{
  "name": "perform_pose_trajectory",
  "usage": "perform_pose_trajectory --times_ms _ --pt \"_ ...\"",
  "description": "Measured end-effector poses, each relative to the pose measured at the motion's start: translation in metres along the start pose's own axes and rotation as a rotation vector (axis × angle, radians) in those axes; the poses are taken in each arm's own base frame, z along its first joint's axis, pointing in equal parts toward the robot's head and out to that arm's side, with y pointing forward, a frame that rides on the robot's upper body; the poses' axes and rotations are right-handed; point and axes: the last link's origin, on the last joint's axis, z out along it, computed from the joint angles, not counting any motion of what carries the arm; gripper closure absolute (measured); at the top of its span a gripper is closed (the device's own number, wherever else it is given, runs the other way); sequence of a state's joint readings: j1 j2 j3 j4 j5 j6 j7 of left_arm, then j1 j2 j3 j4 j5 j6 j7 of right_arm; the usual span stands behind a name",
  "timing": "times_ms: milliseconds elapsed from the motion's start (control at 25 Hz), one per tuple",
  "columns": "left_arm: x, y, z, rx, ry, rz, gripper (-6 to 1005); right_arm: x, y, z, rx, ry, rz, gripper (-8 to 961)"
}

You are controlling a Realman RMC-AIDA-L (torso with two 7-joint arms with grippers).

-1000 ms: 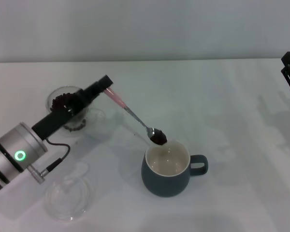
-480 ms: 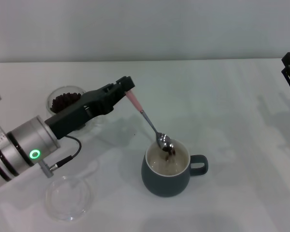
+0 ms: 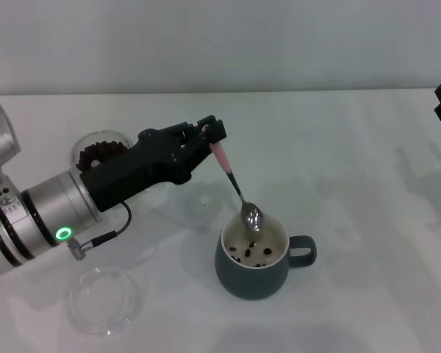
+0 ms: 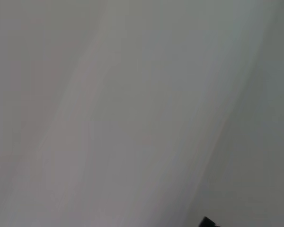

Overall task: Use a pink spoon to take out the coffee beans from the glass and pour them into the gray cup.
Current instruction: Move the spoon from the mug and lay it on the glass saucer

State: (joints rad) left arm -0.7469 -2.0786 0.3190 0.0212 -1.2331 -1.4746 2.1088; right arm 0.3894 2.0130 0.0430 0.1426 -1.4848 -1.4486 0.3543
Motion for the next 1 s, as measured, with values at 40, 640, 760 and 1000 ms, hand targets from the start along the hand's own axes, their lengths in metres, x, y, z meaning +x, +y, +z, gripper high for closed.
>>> perform_pose_trajectory --times_ms 40,640,760,1000 --pt "0.000 0.001 0.000 -0.005 0.000 0.004 865 0.000 0.000 0.000 0.000 0.000 0.000 260" --pt "-0.005 -0.005 -0.085 0.213 0.316 -0.242 864 -0.001 0.002 0.000 -0.006 -0.008 0.008 260" --pt "-0.013 -0.001 -0.113 0.267 0.384 -0.315 865 -0.001 0.003 0.000 -0.008 -0.008 0.009 260" --pt "-0.036 0.014 -0.153 0.347 0.429 -0.420 864 -0.001 0.004 0.000 -0.011 -0.010 0.010 260"
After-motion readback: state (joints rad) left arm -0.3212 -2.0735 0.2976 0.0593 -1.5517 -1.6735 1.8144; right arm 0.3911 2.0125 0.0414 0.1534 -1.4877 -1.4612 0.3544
